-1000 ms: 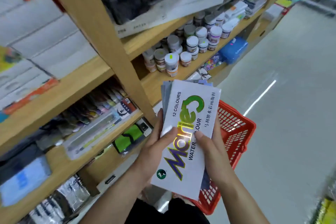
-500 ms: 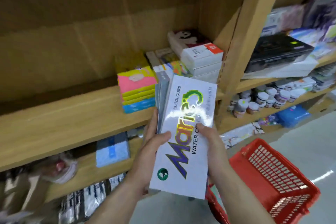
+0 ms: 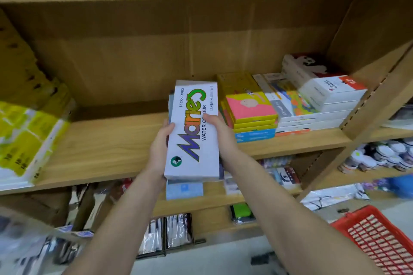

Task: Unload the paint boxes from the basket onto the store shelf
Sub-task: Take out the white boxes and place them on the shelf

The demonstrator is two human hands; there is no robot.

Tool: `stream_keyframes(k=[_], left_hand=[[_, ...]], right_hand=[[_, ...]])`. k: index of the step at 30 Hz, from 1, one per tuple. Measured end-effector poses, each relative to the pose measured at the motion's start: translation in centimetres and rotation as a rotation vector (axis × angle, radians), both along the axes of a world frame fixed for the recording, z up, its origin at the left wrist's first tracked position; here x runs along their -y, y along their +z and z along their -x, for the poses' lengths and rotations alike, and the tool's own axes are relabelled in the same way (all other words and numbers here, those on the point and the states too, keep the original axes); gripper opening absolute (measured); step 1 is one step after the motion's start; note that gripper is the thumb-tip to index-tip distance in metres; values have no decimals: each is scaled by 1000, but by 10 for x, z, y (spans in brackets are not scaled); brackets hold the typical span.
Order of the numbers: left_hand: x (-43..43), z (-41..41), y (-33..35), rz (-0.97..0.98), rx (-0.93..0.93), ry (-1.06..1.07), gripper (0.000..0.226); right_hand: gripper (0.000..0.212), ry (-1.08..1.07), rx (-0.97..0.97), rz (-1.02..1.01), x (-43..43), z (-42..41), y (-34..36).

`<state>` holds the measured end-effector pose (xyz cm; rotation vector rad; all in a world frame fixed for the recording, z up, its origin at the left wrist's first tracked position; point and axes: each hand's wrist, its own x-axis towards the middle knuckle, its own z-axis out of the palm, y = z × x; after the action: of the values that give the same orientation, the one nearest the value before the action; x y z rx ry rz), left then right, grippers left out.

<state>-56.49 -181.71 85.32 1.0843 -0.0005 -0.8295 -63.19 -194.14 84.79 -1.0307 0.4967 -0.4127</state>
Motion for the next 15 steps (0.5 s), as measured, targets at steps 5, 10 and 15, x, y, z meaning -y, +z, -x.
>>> stream_keyframes(k=[5, 10, 15], left_hand=[[11, -35, -4, -90, -54, -66, 38], [6, -53, -12, -244, 124, -128, 45], [-30, -23, -49, -216, 359, -43, 84]], right_hand=[[38, -9, -141, -86, 10, -32, -9], [34, 16, -196, 84, 15, -31, -6], [40, 29, -95, 342, -11, 21, -21]])
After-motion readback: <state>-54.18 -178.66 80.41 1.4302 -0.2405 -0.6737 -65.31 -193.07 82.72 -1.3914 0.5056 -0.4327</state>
